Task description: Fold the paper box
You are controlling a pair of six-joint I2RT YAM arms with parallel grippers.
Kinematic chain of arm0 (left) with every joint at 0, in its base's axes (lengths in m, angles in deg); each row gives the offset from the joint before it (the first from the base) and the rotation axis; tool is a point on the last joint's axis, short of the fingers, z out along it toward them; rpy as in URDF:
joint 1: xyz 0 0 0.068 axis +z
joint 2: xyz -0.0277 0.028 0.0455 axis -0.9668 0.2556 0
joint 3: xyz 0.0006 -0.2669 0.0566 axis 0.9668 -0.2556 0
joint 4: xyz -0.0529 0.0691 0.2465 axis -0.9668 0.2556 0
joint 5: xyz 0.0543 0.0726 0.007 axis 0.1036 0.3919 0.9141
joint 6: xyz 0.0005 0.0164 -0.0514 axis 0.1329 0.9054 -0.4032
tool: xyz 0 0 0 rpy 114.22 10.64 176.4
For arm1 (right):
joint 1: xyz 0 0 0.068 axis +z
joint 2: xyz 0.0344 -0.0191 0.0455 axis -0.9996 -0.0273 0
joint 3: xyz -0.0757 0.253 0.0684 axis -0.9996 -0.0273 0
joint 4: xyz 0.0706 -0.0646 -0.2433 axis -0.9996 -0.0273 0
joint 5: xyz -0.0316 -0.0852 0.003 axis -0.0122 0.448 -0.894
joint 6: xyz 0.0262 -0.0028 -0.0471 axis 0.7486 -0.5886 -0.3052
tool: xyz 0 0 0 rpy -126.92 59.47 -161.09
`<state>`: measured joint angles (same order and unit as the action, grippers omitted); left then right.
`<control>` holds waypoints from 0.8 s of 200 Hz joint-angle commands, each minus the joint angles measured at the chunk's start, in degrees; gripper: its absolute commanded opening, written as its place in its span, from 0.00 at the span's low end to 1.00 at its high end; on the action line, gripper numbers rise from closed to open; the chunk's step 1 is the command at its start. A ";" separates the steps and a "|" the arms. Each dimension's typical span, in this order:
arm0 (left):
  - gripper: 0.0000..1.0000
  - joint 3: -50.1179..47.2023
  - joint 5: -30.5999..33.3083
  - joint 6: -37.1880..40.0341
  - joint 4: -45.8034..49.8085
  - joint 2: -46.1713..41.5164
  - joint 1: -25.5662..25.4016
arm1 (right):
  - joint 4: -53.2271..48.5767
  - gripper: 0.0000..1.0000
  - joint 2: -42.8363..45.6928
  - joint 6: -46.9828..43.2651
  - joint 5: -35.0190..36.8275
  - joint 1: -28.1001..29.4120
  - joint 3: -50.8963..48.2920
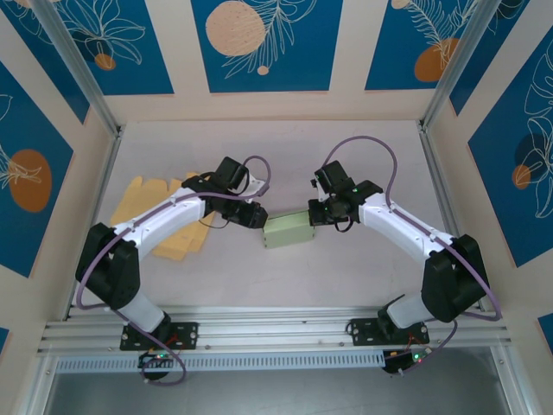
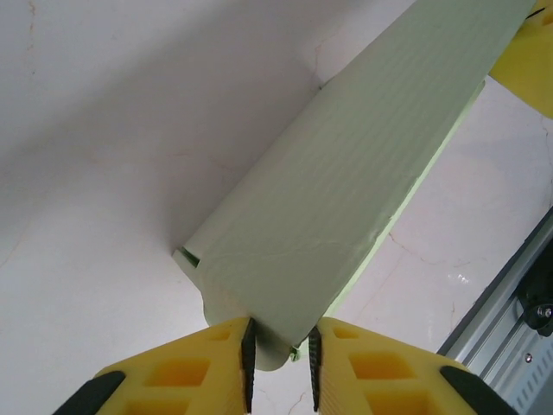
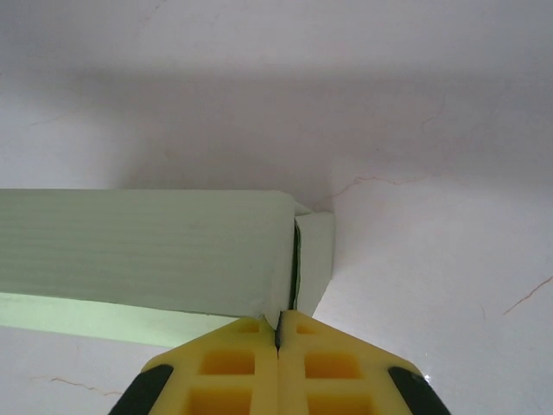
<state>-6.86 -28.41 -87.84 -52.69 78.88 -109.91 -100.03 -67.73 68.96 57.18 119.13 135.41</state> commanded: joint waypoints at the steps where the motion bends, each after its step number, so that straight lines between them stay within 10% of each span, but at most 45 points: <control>1: 0.29 -0.21 -1.46 -0.74 2.15 -0.31 -0.45 | -0.41 0.07 -0.63 -0.23 -1.93 0.85 1.55; 160: 0.10 4.62 -0.67 1.55 9.00 2.21 -0.35 | -1.12 0.07 -1.19 -0.33 -1.67 1.38 2.84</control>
<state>-4.24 -25.55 -86.31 -45.02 80.13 -109.97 -100.49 -68.06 68.78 56.55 119.98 136.87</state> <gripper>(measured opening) 0.124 0.069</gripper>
